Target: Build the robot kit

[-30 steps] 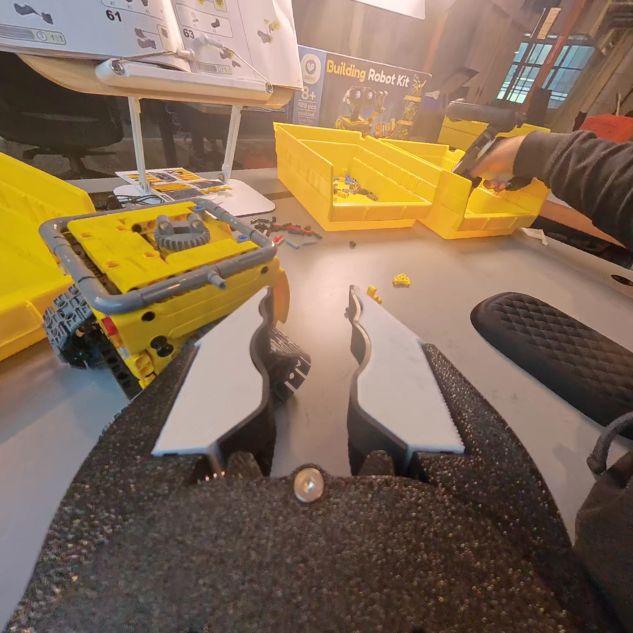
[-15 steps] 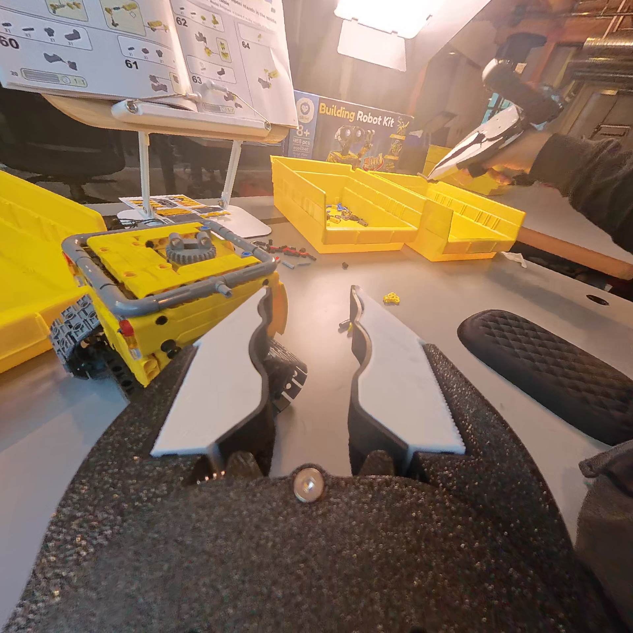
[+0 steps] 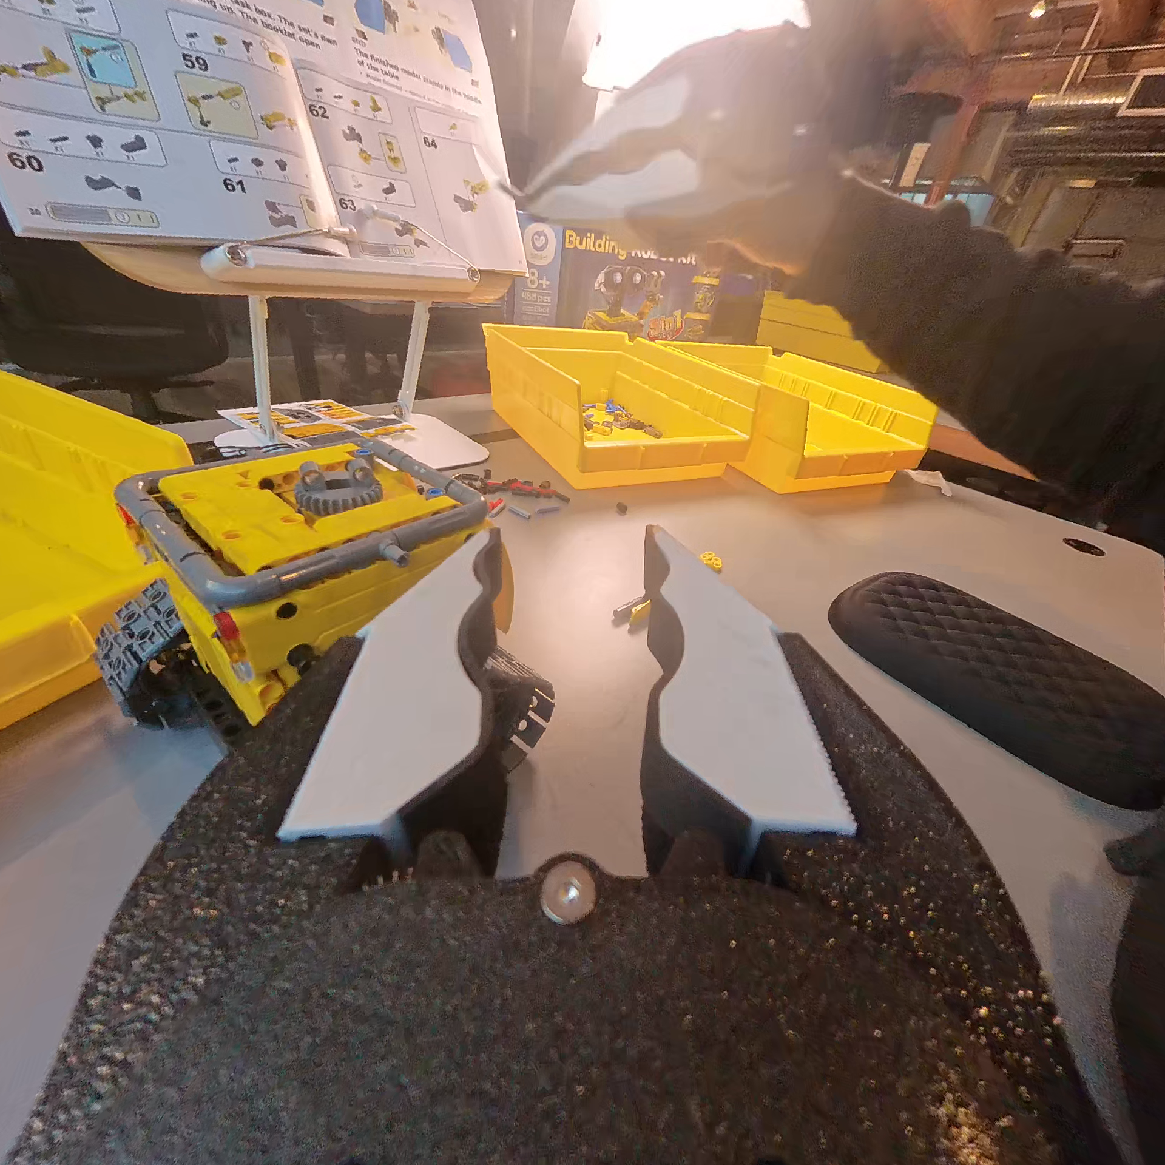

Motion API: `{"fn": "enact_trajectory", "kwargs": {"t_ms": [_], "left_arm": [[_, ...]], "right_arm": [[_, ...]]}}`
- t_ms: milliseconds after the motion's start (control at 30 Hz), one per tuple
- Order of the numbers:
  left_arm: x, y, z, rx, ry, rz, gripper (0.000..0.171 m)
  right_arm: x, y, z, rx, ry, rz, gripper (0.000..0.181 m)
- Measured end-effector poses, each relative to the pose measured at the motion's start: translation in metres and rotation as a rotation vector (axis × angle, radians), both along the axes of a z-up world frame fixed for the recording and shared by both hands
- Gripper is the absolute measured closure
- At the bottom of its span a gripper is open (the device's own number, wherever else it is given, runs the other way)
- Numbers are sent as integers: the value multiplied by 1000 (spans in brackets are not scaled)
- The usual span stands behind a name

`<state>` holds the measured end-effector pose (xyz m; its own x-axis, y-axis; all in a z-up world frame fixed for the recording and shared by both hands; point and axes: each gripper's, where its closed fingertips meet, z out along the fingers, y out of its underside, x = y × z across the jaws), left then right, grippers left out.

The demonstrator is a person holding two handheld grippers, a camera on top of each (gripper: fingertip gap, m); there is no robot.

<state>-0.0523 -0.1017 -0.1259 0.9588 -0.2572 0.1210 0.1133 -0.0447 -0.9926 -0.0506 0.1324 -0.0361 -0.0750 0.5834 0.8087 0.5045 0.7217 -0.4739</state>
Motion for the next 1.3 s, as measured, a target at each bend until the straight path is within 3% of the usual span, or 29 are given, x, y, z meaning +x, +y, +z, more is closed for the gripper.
{"fn": "enact_trajectory", "kwargs": {"t_ms": [133, 267, 367, 733, 1067, 1300], "left_arm": [[1, -6, 6, 44, -1, -6, 127], [3, -9, 9, 69, 4, -17, 127], [5, -10, 10, 72, 10, -25, 128], [4, -13, 13, 90, -16, -39, 127], [4, -13, 13, 89, -19, -41, 127], [4, -13, 13, 89, -22, -42, 127]], "right_arm": [[-106, -9, -10, 107, -55, 51, 178], [-180, -3, -25, -125, -161, 74, 178], [-209, 11, -27, -175, -270, 67, 178], [-225, 39, -36, -264, -512, 9, 177], [-226, 42, -37, -412, -576, -24, 177], [-228, 42, -42, -415, -600, -41, 177]]}}
